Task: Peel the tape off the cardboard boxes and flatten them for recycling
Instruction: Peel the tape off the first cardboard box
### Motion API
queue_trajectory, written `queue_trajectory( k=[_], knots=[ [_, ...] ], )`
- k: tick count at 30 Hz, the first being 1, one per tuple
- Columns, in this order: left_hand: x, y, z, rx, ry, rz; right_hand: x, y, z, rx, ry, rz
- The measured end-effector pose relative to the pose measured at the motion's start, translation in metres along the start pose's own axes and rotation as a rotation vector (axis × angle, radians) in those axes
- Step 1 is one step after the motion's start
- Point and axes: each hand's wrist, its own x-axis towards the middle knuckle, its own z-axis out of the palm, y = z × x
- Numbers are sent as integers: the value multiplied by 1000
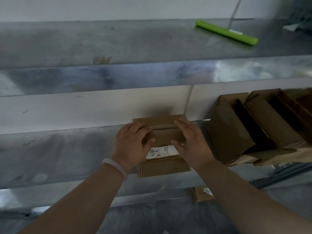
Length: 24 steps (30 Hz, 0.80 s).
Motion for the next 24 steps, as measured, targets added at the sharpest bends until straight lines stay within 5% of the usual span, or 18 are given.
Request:
queue_trajectory(
  k=[4, 9, 17, 24],
  knots=[
    [17, 17, 0, 169, -14, 7, -20, 16, -4, 421, -24, 500],
    [28, 36, 14, 176, -198, 84, -28, 26, -5, 507, 60, 655],
    [31, 38, 18, 193, -184, 38, -27, 26, -14, 369, 152, 639],
    [30, 40, 20, 218, -144, 27, -23, 31, -14, 208, 12, 452]
  ],
)
